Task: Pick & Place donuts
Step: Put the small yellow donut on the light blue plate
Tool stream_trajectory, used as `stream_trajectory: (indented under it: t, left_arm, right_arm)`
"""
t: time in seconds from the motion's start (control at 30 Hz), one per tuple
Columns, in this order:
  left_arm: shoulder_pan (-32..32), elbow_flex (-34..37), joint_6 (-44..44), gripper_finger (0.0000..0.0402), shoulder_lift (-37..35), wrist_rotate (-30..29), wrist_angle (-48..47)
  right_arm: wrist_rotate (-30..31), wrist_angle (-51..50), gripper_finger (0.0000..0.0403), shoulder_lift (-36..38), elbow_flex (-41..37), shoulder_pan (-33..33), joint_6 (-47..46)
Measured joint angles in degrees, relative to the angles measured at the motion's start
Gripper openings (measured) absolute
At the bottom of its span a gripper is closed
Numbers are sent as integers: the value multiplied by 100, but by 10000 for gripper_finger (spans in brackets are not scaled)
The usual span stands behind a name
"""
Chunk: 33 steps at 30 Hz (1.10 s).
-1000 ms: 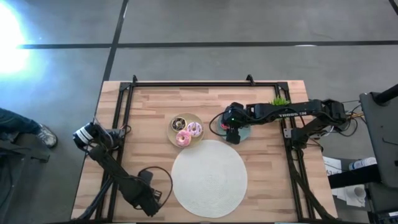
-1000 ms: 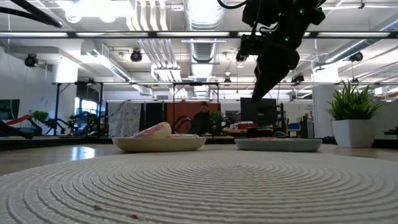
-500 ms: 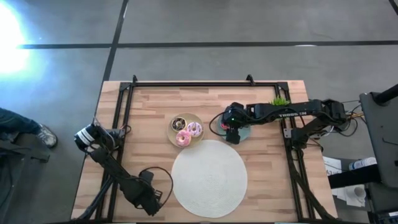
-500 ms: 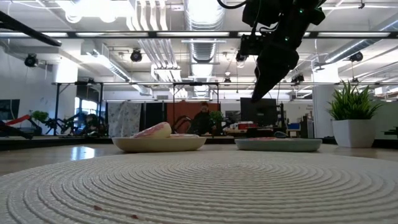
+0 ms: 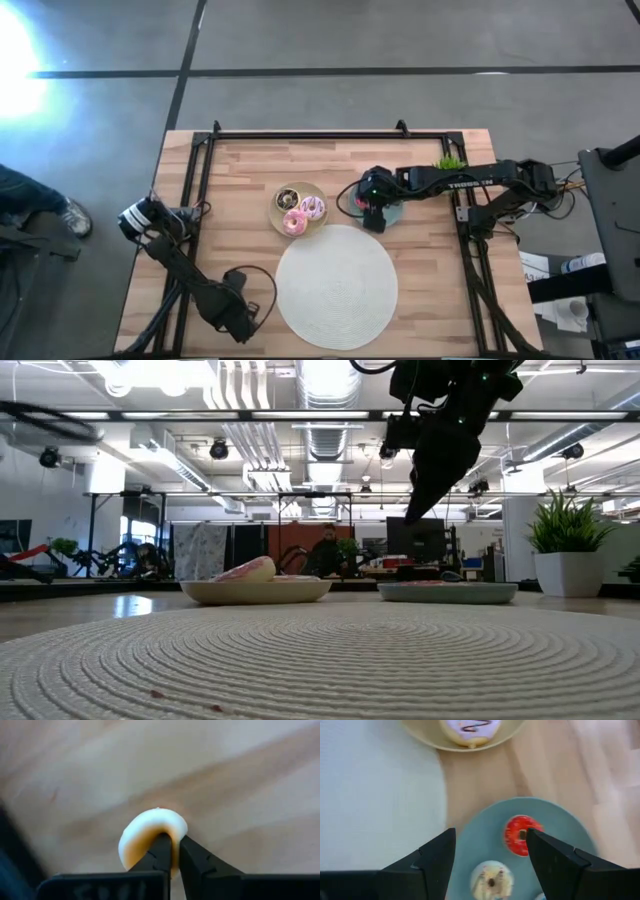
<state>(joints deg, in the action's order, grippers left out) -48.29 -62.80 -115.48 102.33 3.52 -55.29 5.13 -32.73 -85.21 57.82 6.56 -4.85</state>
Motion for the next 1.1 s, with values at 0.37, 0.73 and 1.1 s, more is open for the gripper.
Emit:
stream_trajectory:
  t: [0.37, 0.73, 1.1]
  left_arm:
    - [292, 269, 1925, 0, -2162, -4320, 1786]
    - [1594, 2414, 5088, 0, -3670, -2614, 6539]
    - [3050, 2253, 6210, 0, -3353, -506, 7044]
  right_arm:
    - [-1910, 813, 226, 11, 33, -304, 226]
    - [-1893, 1498, 226, -2, 1082, -1033, 903]
    - [-1242, 1504, 226, -15, 1587, -1603, 2405]
